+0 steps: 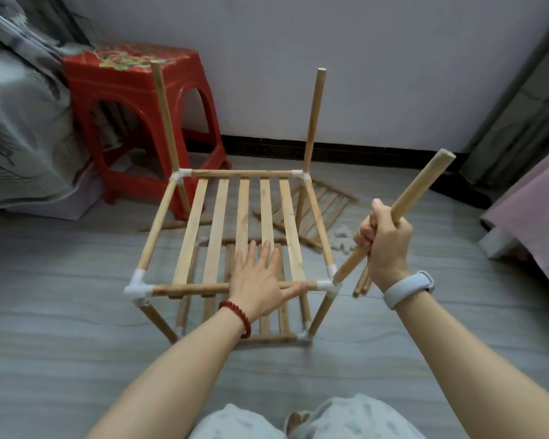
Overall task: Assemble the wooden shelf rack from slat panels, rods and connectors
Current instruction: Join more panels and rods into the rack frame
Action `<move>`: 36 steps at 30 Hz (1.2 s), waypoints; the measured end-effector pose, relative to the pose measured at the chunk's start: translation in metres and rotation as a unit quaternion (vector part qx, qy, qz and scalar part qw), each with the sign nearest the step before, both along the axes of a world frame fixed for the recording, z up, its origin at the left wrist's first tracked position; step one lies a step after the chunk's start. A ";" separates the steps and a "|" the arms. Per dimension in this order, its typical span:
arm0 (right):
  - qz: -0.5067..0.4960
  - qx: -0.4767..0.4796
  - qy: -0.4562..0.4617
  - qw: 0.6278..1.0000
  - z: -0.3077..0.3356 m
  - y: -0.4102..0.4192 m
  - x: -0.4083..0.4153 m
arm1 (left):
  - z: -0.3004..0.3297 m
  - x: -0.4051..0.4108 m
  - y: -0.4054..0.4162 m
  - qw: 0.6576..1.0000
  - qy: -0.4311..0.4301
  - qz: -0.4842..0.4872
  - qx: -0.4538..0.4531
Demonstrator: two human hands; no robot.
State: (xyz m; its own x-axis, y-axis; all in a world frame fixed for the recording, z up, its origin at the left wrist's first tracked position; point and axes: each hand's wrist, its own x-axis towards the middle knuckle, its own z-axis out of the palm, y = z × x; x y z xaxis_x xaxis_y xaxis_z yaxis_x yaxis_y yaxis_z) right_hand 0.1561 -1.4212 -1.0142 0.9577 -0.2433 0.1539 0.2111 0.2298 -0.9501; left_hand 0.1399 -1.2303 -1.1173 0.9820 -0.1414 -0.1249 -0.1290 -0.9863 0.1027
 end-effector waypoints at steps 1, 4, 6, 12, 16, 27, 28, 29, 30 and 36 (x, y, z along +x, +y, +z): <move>0.001 -0.008 0.002 1.000 0.000 0.000 0.000 | -0.001 0.001 0.000 1.000 -0.002 0.001 -0.002; 0.009 -0.017 0.010 1.000 -0.003 -0.001 -0.003 | -0.004 0.001 0.001 1.000 0.006 0.002 -0.004; 0.003 0.009 0.017 1.000 -0.004 -0.004 -0.007 | -0.005 0.001 0.002 1.000 0.009 0.002 -0.005; 0.031 -0.039 -0.010 0.999 -0.003 0.003 -0.010 | -0.004 0.001 0.001 1.000 0.008 0.000 -0.010; 0.043 -0.087 -0.033 0.995 -0.002 0.020 -0.009 | 0.000 -0.001 0.000 1.000 0.013 0.004 -0.011; -0.026 -0.136 -0.025 0.990 -0.017 0.017 -0.011 | -0.002 -0.002 0.001 1.000 0.006 0.004 -0.021; -0.042 -0.142 -0.022 0.989 -0.018 0.020 -0.011 | -0.004 -0.002 0.001 1.000 0.008 0.005 -0.023; -0.061 -0.142 -0.025 0.988 -0.019 0.022 -0.011 | -0.005 -0.001 0.001 1.000 0.007 0.003 -0.023; -0.081 -0.141 -0.031 0.986 -0.020 0.025 -0.011 | -0.008 -0.001 0.001 1.000 0.006 0.003 -0.022; -0.162 -0.169 -0.023 0.972 -0.022 0.037 -0.010 | -0.010 0.002 0.001 0.999 0.018 0.010 -0.029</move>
